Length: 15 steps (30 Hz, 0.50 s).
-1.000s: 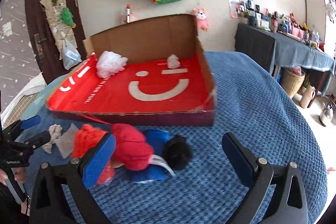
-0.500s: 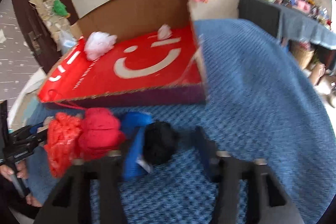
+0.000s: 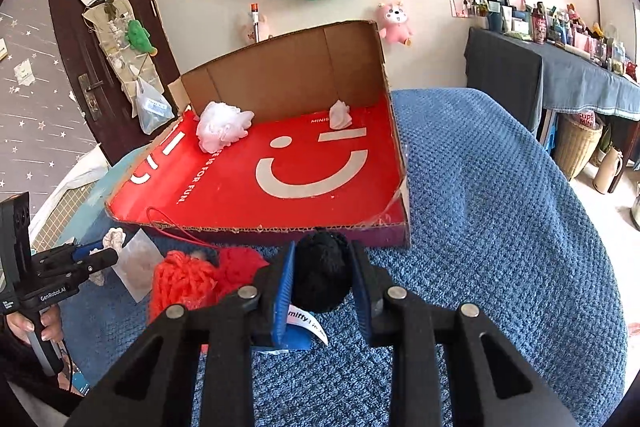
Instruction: Organize soft objects
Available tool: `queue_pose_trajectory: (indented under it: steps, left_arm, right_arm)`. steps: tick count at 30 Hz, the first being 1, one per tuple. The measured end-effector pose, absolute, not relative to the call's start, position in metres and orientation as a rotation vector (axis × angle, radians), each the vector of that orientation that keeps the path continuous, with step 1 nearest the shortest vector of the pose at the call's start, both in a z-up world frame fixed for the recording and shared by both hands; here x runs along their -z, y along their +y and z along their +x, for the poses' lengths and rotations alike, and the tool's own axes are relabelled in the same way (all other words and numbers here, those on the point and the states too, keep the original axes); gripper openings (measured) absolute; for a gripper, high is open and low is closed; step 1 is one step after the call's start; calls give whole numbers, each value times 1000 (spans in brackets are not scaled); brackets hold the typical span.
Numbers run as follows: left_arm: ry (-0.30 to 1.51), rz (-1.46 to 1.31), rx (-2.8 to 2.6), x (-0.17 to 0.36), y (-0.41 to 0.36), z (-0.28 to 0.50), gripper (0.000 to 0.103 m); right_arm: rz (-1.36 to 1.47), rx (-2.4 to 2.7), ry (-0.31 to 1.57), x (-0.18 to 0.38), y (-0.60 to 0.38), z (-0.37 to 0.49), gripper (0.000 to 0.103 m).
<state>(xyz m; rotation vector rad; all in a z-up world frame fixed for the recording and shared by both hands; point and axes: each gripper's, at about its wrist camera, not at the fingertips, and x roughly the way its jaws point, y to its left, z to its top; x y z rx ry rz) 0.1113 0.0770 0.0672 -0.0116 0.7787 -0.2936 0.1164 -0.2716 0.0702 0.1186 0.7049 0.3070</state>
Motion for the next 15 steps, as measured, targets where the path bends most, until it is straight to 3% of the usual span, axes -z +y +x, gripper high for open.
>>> queue_pose_trajectory:
  steps: [11, 15]
  left_arm:
    - [815, -12, 237, -54, 87, 112, 36]
    - [840, -24, 219, -43, 93, 110, 58]
  right_arm:
    - [136, -308, 737, -59, -273, 120, 30]
    - [107, -282, 767, -48, -273, 119, 31]
